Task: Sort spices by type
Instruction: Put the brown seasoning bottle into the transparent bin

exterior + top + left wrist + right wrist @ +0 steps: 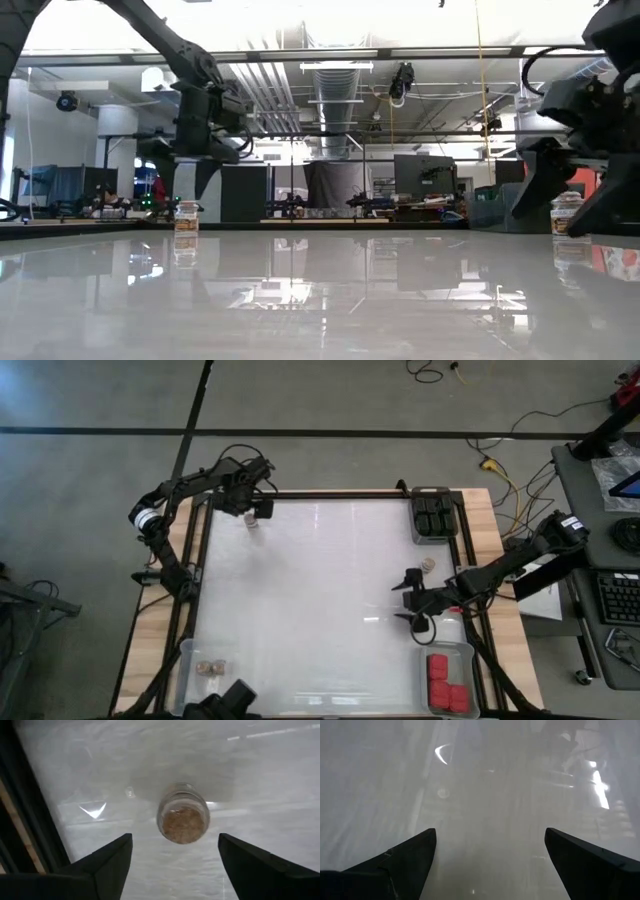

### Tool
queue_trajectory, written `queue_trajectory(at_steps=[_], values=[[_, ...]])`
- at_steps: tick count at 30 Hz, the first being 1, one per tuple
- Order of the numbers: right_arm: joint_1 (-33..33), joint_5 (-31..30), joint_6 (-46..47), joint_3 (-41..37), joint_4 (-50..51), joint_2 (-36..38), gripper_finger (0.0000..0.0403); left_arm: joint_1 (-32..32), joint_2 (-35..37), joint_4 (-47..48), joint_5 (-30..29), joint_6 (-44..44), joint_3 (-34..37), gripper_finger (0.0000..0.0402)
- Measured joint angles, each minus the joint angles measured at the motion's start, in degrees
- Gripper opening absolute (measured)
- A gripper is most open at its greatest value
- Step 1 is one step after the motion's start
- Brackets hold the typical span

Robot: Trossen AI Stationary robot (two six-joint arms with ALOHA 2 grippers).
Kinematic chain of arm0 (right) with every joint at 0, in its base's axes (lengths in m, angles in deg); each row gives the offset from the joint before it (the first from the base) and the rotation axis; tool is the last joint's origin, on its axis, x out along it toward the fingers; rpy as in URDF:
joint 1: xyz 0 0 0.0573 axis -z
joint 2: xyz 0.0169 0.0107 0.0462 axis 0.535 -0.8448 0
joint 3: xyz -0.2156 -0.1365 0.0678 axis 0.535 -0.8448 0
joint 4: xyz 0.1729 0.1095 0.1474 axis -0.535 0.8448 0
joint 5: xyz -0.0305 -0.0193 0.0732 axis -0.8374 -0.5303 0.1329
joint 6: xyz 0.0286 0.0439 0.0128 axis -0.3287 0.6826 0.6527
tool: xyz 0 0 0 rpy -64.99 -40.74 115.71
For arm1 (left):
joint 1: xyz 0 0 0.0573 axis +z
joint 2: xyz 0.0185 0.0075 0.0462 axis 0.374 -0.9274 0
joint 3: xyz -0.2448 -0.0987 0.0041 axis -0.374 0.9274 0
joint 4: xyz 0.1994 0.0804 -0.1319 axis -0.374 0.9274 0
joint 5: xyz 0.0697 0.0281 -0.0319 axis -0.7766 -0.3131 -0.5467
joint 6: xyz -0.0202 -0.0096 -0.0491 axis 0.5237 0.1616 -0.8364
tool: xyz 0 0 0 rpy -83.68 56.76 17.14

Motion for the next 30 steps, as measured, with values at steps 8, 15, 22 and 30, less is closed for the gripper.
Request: queue_trajectory(at_steps=[8, 15, 22, 30], values=[[0.0, 0.0, -3.7, 3.9, 0.4, 0.0, 0.0365, 0.9, -1.7, -2.6, 4.3, 2.3, 0.0, 0.0292], [0.0, 0.0, -4.7, 5.1, 0.9, 0.0, 0.0365, 0.9, -3.9, -3.5, 4.7, 2.2, 0.0, 0.0291], [0.0, 0.0, -4.0, 5.0, 1.4, 0.0, 0.0365, 0.8, -5.9, -3.5, 2.9, 2.1, 0.0, 0.0264], [0.0, 0.0, -4.1, 5.0, 1.4, 0.0, 0.0365, 0.8, -5.7, -3.6, 1.3, 2.1, 0.0, 0.0191]])
